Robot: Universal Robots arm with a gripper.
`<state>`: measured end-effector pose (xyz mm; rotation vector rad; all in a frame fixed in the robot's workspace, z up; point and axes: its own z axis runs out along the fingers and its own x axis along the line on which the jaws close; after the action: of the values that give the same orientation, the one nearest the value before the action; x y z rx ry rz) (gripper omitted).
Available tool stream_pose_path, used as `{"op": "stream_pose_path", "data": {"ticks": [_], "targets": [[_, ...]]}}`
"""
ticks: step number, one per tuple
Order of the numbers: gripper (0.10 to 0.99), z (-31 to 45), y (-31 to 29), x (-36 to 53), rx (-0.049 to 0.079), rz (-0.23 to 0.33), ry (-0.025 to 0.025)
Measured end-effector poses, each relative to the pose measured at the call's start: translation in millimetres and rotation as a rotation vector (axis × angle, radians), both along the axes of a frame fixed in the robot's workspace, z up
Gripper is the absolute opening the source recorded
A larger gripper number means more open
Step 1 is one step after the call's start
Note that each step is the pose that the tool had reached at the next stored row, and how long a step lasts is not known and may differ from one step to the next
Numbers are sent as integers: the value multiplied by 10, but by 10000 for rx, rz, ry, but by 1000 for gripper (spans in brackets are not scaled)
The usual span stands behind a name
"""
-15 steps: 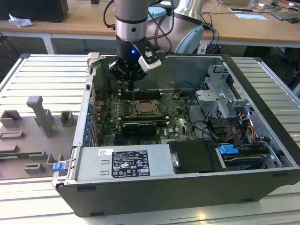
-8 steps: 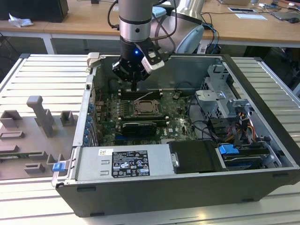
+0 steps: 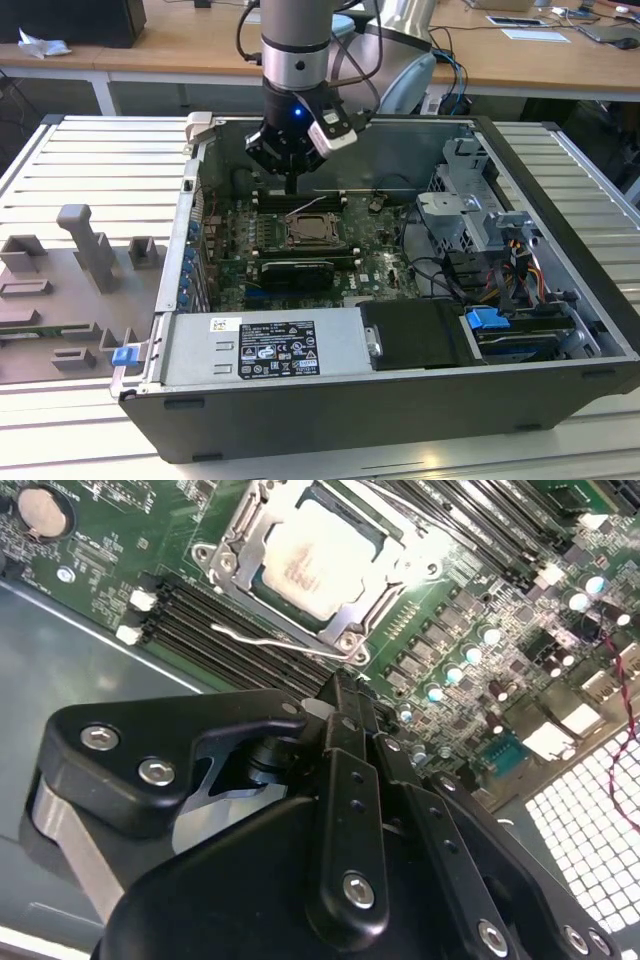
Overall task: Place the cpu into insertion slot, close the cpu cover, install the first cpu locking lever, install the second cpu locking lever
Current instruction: 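Install the first cpu locking lever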
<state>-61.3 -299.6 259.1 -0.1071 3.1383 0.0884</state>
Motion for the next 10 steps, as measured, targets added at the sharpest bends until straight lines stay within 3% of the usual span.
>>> {"op": "stream_pose_path", "data": {"ticks": [4, 6, 8, 10], "targets": [[106, -6, -1, 42, 40, -56, 0], [106, -12, -2, 55, 151, -86, -1], [106, -29, -2, 70, 406, -176, 0], [106, -66, -2, 86, 444, -209, 0]]}}
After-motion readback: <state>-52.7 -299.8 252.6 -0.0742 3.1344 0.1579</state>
